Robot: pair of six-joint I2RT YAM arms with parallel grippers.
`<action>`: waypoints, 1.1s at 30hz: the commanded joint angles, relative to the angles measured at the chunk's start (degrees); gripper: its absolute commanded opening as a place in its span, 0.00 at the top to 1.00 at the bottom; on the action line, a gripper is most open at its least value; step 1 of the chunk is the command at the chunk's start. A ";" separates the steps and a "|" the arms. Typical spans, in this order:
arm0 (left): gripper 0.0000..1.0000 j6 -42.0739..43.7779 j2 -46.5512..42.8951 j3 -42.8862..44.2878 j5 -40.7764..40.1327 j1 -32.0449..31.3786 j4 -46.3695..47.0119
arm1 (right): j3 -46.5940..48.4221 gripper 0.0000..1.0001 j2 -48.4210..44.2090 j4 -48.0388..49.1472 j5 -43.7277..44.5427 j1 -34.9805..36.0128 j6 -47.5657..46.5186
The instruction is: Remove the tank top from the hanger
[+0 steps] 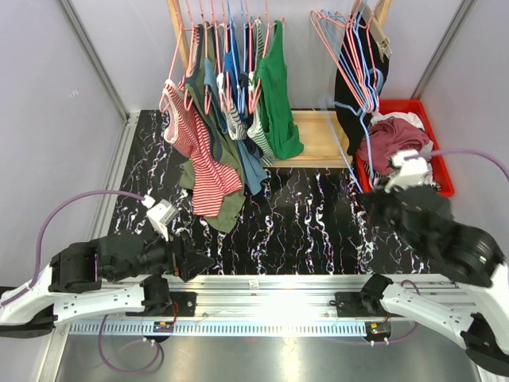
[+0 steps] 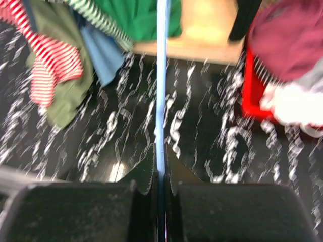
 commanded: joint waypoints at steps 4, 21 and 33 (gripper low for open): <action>0.01 1.07 0.90 -1.94 -2.42 -0.25 5.79 | 9.01 1.00 17.80 18.52 10.59 -0.55 -9.16; 0.01 -0.86 -5.86 -6.69 -0.75 -0.16 9.48 | 62.81 1.00 61.14 3.07 -24.91 -28.15 -12.43; 0.01 -1.57 -7.71 -8.00 0.56 -0.16 10.36 | 53.53 1.00 57.38 3.41 -22.72 -28.33 -11.21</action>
